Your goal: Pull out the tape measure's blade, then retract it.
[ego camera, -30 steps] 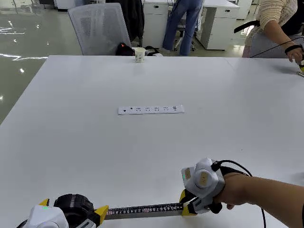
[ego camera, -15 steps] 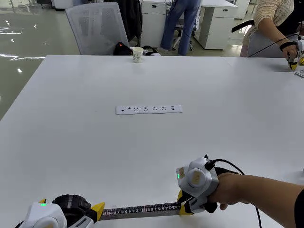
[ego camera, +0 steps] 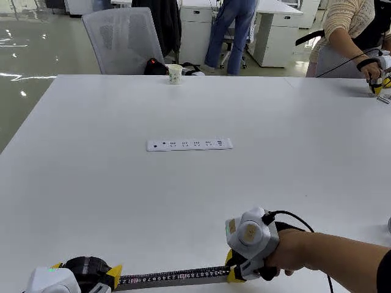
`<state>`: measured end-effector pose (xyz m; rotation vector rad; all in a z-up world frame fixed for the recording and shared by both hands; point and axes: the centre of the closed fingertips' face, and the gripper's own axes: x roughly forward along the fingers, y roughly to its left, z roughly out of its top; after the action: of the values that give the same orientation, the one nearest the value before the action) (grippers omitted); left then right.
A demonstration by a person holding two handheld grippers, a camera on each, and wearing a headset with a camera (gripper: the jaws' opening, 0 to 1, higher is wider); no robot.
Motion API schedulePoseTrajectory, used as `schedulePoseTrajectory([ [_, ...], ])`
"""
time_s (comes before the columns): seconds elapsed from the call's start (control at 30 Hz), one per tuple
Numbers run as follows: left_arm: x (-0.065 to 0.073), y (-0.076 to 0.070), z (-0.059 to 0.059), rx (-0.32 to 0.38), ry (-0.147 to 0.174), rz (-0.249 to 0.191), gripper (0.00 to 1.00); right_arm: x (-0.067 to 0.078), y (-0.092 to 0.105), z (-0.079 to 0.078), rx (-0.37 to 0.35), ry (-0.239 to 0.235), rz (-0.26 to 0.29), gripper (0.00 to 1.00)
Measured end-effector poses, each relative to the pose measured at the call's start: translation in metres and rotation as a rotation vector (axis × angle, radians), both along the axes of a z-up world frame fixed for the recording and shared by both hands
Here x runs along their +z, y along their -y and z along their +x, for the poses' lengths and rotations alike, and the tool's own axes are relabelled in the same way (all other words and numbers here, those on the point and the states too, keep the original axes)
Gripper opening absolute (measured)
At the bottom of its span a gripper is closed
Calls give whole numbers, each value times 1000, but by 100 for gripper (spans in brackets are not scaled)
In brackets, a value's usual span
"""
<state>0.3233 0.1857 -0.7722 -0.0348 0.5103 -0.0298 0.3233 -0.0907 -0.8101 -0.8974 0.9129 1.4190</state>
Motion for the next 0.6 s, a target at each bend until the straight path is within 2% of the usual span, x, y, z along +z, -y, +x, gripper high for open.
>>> schedulePoseTrajectory([
  [0.1, -1, -1, 1, -4, -10, 4, 65, 0, 0, 1, -5, -5, 1, 11],
  [0.13, -2, -1, 0, -7, -21, -7, 64, 0, 0, 1, -2, -6, 2, 11],
  [0.3, -4, -2, 0, -27, -76, -3, 62, 0, -1, 0, 16, -1, -1, 10],
  [0.37, -5, -4, 3, -28, -80, 0, 61, 0, -2, 1, 8, -6, 9, 10],
  [0.6, -6, -2, 1, -30, -80, 0, 62, 0, -3, 1, -1, -14, 12, 10],
])
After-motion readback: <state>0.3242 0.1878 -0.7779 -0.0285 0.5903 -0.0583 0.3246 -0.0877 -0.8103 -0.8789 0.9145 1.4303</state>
